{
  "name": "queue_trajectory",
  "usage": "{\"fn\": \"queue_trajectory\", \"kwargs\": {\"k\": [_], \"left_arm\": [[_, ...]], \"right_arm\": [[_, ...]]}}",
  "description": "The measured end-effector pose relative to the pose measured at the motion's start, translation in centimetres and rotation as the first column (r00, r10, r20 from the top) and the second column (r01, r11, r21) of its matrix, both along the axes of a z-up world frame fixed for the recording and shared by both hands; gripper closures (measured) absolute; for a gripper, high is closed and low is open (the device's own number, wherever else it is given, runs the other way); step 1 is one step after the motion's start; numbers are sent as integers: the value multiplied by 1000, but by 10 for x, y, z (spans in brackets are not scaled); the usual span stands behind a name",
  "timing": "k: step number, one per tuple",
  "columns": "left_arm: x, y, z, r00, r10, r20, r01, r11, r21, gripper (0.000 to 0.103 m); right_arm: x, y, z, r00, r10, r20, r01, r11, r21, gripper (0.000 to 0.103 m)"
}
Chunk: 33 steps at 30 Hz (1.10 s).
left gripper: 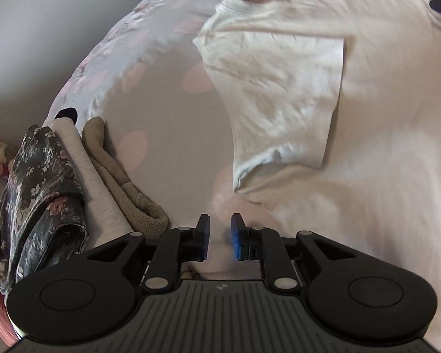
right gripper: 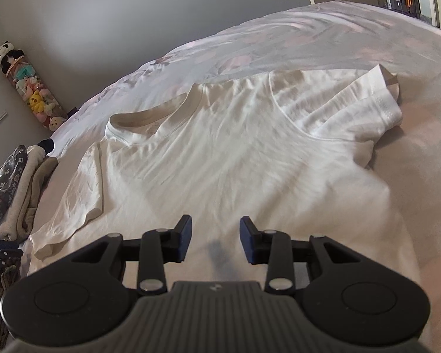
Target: Fold clothes
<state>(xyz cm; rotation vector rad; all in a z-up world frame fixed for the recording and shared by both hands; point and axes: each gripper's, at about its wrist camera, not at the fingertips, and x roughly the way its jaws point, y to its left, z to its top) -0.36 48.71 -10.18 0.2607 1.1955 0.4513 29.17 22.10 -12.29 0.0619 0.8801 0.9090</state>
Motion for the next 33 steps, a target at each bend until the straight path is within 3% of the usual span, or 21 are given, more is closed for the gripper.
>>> {"fn": "queue_trajectory", "kwargs": {"k": [4,9,13,14,15,16,18,21,24,28,33], "left_arm": [[14,-11,13,996,27,81,-22,998,-50,87],[33,-23,14,994,-7,111,18,995,-97,85],[36,-26,14,988,-5,156,25,992,-125,81],[35,-25,14,986,2,167,21,990,-137,80],[34,-25,12,985,8,174,18,989,-145,79],[32,-25,11,984,13,177,15,988,-153,79],[29,-25,8,984,20,177,10,986,-164,79],[23,-23,4,984,30,173,1,985,-173,79],[18,-20,2,985,44,169,-13,983,-183,79],[13,-16,2,984,54,169,-22,982,-189,78],[13,-15,0,981,66,183,-27,978,-207,78]], "right_arm": [[24,-23,8,996,-89,-18,89,996,18,64],[67,-58,19,972,-222,-74,227,972,66,64],[115,-76,32,958,-285,-28,286,951,113,62],[129,-77,35,957,-288,-13,287,949,133,51],[141,-76,37,958,-287,8,283,950,131,33],[154,-73,38,959,-283,29,277,953,120,26],[179,-68,41,959,-274,73,266,959,98,23],[221,-61,32,951,-303,-55,305,952,13,23],[249,-60,15,923,-322,-208,329,944,0,23],[264,-57,-1,888,-309,-341,334,943,14,27],[269,-55,-12,881,-300,-367,334,942,31,28]]}}
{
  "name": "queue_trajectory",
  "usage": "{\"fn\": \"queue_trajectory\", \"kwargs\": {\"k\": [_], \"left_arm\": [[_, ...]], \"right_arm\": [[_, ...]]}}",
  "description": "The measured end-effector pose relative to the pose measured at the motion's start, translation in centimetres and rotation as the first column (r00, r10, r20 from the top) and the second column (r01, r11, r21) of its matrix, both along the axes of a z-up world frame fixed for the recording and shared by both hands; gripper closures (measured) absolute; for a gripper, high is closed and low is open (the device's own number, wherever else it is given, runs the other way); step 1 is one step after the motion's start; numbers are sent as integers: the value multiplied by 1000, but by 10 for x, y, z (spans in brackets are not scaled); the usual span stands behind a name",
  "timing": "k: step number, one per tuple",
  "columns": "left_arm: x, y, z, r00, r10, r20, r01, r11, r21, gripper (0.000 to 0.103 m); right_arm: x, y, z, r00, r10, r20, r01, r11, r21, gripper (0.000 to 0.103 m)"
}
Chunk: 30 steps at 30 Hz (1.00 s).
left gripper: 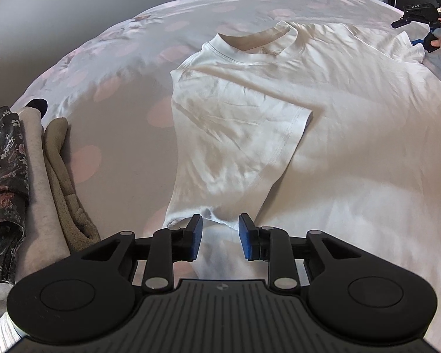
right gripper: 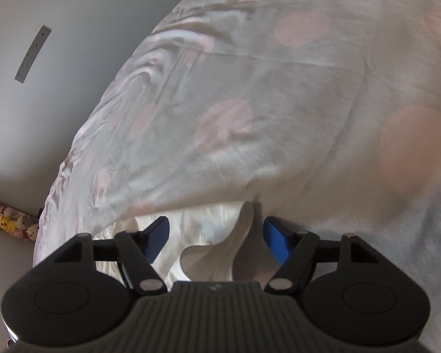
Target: Fold clothes
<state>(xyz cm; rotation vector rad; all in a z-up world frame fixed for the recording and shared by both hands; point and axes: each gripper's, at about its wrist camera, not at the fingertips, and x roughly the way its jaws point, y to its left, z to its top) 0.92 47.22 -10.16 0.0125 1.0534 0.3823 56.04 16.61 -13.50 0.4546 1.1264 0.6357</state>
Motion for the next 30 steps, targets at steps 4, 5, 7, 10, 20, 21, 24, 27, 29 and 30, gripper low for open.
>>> {"fn": "queue_trajectory", "kwargs": {"k": [4,5,7,10,20,21,24,27,29,30], "left_arm": [[1,-5,-4,1000,-16,-10,16,1000,-1,75],[1,-5,-4,1000,-17,-13,17,1000,-2,74],[1,-7,-6,1000,-18,-16,18,1000,-6,72],[0,-7,-8,1000,-13,-24,13,1000,-13,72],[-8,-9,-11,999,4,-36,-5,1000,-24,72],[-9,-10,-11,999,2,-36,-3,1000,-24,72],[-11,-11,-9,999,1,-33,-1,1000,-22,72],[-12,-10,-6,1000,6,-27,-7,1000,-22,72],[-13,-11,-5,1000,7,-20,-7,1000,-23,72],[-13,-11,-4,1000,6,-16,-6,1000,-23,72]], "right_arm": [[1,0,-2,1000,13,19,-14,999,34,24],[0,0,-2,1000,10,26,-11,999,37,23],[0,0,-1,1000,-6,28,5,999,41,23],[0,1,-1,1000,-13,26,12,999,44,23],[3,9,3,999,43,27,-43,999,-13,42],[4,8,3,999,41,29,-40,999,-26,59],[5,3,3,999,39,23,-39,999,-21,82],[-2,1,15,995,66,70,-67,998,18,92],[-8,6,31,987,99,128,-102,995,15,94],[-13,10,41,980,121,161,-123,992,2,94]]}}
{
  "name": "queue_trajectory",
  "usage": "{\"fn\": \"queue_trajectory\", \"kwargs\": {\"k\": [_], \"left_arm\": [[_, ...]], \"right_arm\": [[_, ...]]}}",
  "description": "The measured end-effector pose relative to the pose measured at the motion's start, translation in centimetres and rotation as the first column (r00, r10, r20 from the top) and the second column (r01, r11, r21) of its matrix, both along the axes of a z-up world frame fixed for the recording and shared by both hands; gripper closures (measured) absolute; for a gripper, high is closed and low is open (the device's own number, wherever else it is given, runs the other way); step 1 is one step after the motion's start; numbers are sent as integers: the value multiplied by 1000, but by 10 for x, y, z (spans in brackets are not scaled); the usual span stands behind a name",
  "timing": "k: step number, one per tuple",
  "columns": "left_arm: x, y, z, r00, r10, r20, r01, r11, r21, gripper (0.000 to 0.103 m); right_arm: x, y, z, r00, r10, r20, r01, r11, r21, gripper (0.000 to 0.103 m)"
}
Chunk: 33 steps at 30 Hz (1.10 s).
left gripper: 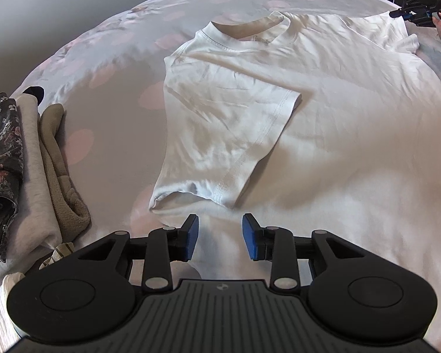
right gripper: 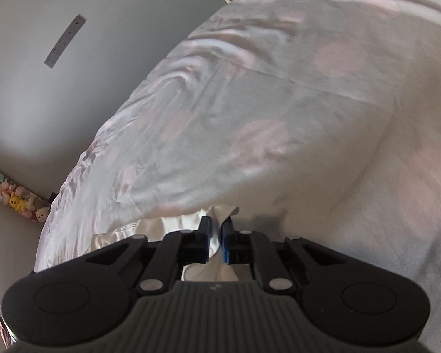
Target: Fold clothes
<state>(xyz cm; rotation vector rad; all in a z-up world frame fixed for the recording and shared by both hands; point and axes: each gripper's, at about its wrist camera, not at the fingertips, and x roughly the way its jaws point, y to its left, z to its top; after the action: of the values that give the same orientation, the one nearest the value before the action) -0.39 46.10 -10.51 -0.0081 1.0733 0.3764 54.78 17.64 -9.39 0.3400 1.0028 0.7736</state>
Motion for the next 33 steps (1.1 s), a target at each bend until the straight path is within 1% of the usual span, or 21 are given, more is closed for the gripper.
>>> {"fn": "queue_trajectory", "kwargs": {"k": [3,5,7,10,12,14,18,20,22,25,26,28,29,31,33], "left_arm": [[-1,-3,3,1000,-2,18,2,1000,-1,72],[-2,-5,5,1000,-5,27,5,1000,-1,72],[-3,-7,7,999,-5,36,5,1000,0,72],[-7,-8,9,999,3,49,-3,1000,-6,72],[-11,-9,10,999,7,53,-6,1000,-6,71],[-16,-9,11,998,12,55,-11,1000,-5,71],[-26,-6,13,998,31,59,-31,1000,-5,71],[-29,-4,13,997,45,65,-44,999,-6,71],[-31,-2,15,996,55,74,-55,998,-4,71],[-27,-3,18,996,42,84,-42,999,-2,71],[-23,-5,20,996,30,88,-30,1000,0,71],[-15,-9,24,995,5,97,-6,1000,6,71],[-9,-12,26,995,-8,102,7,1000,8,71],[6,-18,28,993,-39,108,38,999,12,71],[24,-24,29,991,-73,110,72,997,19,71]], "right_arm": [[-16,15,29,993,86,80,-86,996,-5,94],[-32,28,49,979,153,132,-155,988,0,94],[-52,44,65,957,230,178,-230,973,-16,94],[-83,71,74,910,343,232,-333,939,-80,94],[-105,88,71,877,412,248,-392,911,-125,94],[-124,103,62,849,468,247,-440,884,-160,94],[-148,124,31,826,532,185,-500,844,-192,95],[-156,131,16,820,550,158,-515,829,-217,94],[-163,135,3,819,560,128,-524,819,-232,89],[-171,127,-2,827,548,126,-516,829,-215,79],[-174,122,0,829,541,140,-509,835,-211,74],[-178,108,6,840,513,175,-476,853,-213,74],[-181,99,8,849,493,193,-450,864,-227,74],[-185,81,12,865,440,240,-370,884,-285,74],[-189,63,12,875,390,288,-293,899,-325,74]]}}
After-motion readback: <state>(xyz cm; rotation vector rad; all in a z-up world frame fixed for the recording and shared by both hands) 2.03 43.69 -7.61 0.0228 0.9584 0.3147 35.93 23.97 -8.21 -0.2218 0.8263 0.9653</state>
